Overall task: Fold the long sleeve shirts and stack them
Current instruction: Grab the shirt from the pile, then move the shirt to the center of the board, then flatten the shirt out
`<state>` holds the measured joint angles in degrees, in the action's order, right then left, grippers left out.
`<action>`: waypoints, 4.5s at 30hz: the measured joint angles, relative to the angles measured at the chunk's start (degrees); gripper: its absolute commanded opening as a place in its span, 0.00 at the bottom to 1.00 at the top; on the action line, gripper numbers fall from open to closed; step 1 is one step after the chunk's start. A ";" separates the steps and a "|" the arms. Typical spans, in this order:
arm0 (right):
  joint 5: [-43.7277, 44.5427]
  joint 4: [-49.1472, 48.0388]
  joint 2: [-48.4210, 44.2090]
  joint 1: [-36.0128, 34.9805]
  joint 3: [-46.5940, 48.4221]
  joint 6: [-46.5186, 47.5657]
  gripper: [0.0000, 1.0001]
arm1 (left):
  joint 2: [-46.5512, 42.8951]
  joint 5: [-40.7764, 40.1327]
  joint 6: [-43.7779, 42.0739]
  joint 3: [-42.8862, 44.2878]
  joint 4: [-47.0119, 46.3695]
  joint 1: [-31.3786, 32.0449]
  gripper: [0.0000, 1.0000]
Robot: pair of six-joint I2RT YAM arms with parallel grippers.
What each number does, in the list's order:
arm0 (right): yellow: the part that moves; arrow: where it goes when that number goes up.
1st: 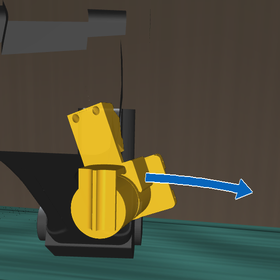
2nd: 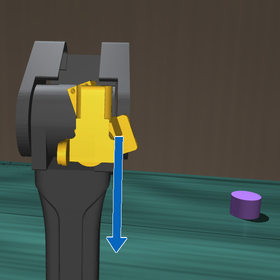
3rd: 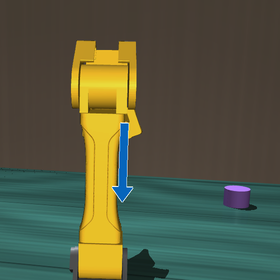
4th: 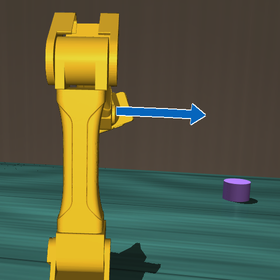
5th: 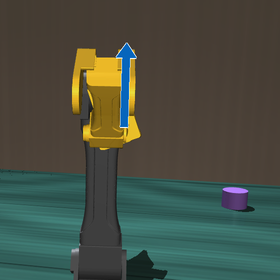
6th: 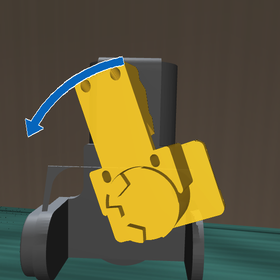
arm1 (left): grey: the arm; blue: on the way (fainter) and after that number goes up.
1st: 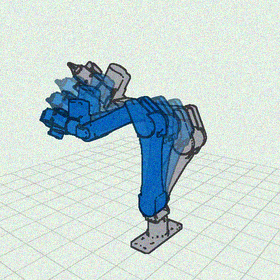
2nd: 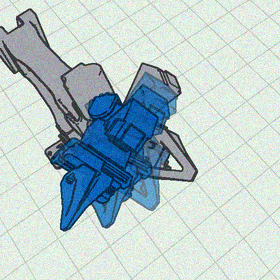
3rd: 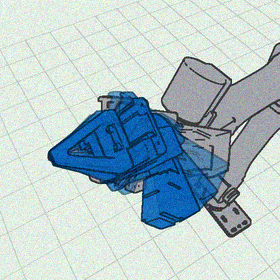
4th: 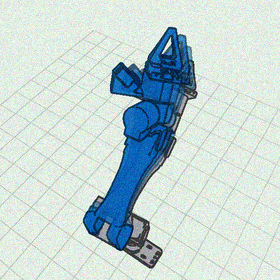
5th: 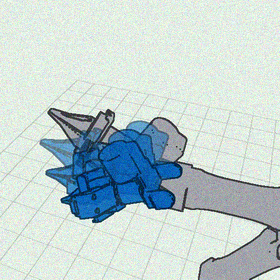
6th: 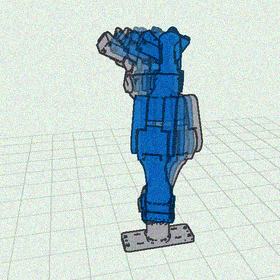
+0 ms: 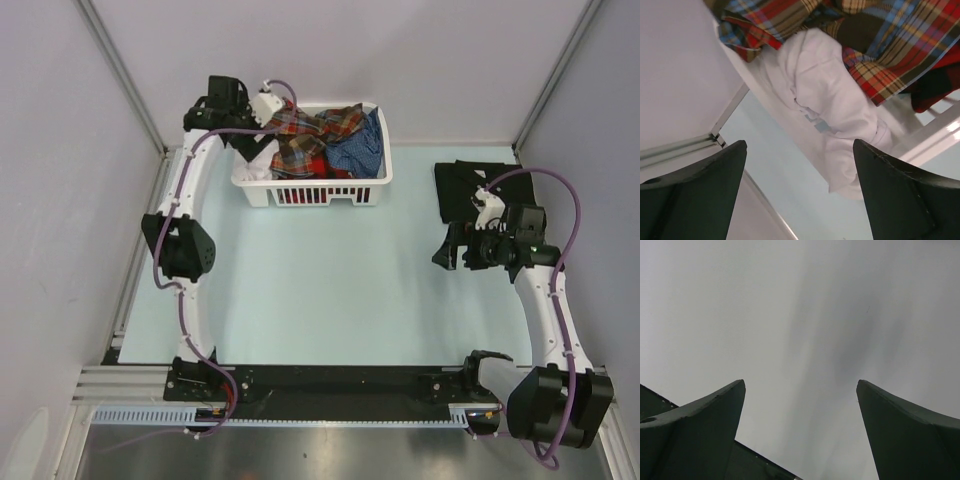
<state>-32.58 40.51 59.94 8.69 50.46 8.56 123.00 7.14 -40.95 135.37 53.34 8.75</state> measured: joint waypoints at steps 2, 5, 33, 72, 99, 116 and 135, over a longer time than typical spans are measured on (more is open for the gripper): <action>-0.37 0.02 0.96 0.00 0.02 0.17 1.00 | 2.14 -0.48 -4.85 -2.05 -1.03 0.00 0.92; -0.81 0.13 2.51 0.02 0.02 0.26 1.00 | 3.50 -1.01 -10.80 -5.86 -2.19 0.09 0.92; -2.67 1.25 6.29 1.25 2.01 0.48 1.00 | 8.48 -8.57 -8.61 -4.33 -25.49 1.40 0.00; -3.63 7.72 17.25 -15.52 15.06 9.86 1.00 | -60.63 31.45 3.76 -90.90 -9.88 9.14 0.99; 16.13 3.26 31.95 -29.11 4.59 14.56 0.00 | -62.31 27.87 -0.42 -95.36 -18.32 15.28 0.96; -17.27 17.81 26.82 -18.78 46.77 15.74 0.00 | -57.27 31.78 14.16 -73.77 -32.46 19.63 1.00; -21.94 18.40 40.37 -35.93 72.54 17.25 0.00 | -50.01 39.04 41.07 -68.43 -48.00 23.28 0.75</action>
<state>-54.52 58.92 100.31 -27.24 123.00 25.80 72.99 46.17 0.12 66.94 5.34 32.03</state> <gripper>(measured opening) 0.009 0.897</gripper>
